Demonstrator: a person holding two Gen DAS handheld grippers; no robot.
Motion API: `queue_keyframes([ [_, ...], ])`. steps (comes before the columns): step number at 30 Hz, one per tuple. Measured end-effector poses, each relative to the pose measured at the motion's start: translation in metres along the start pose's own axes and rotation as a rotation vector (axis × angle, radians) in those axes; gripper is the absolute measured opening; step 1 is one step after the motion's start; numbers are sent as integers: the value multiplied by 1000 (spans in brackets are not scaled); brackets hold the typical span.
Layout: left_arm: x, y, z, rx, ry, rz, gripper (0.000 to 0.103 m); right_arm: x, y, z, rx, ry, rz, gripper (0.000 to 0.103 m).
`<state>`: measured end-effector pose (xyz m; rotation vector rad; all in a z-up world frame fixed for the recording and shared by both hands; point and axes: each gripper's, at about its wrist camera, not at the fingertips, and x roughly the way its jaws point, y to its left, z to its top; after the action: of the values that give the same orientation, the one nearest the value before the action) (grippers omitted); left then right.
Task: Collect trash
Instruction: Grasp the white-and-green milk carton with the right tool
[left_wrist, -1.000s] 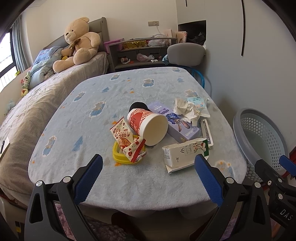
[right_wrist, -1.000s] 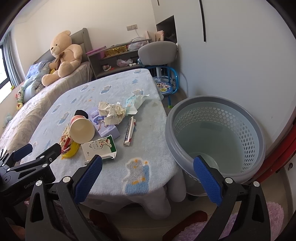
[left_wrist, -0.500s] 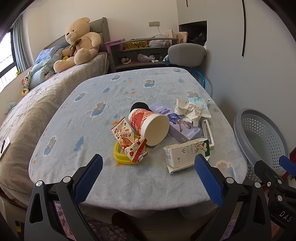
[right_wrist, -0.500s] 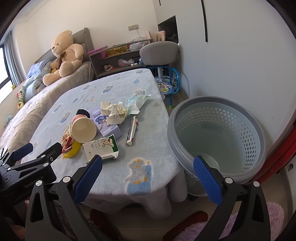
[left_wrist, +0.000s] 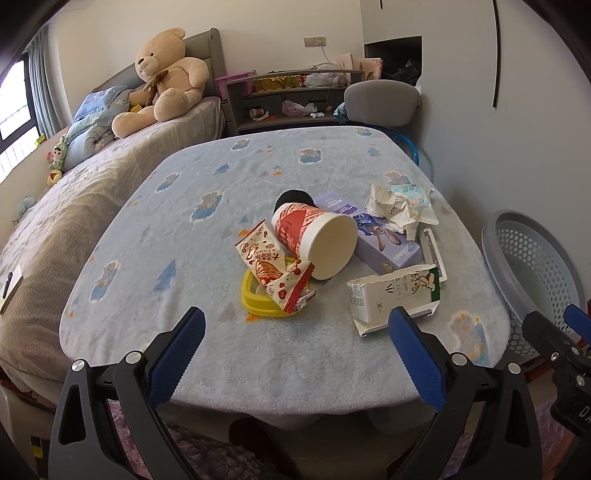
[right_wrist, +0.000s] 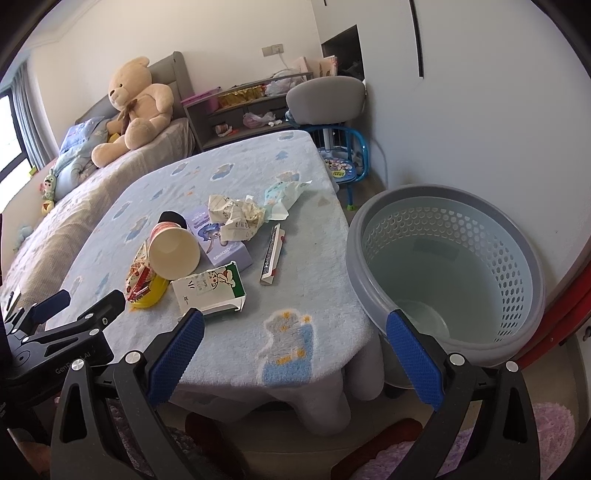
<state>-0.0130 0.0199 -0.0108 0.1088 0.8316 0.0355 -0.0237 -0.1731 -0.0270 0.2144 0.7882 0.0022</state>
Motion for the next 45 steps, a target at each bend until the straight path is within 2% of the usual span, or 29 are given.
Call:
queue_keyframes([
  [7,17,24,-7,-29,33,43,95,23,11,-3,-26,46,50,97],
  [16,40,58,-8,-75,65,90,95,70,48,2,-75,112,126,97],
  [24,53,76,-9,-107,87,72,95,97,68,4,-103,144,109,97],
  [38,63,85,-11,-120,106,41,95,130,83,4,-131,176,63,97],
  [40,64,86,-10,-121,106,40,95,131,86,5,-138,168,55,96],
  [42,63,86,-10,-121,105,37,95,132,88,5,-149,166,52,85],
  [45,64,86,-9,-125,106,29,95,129,90,5,-164,159,60,84],
])
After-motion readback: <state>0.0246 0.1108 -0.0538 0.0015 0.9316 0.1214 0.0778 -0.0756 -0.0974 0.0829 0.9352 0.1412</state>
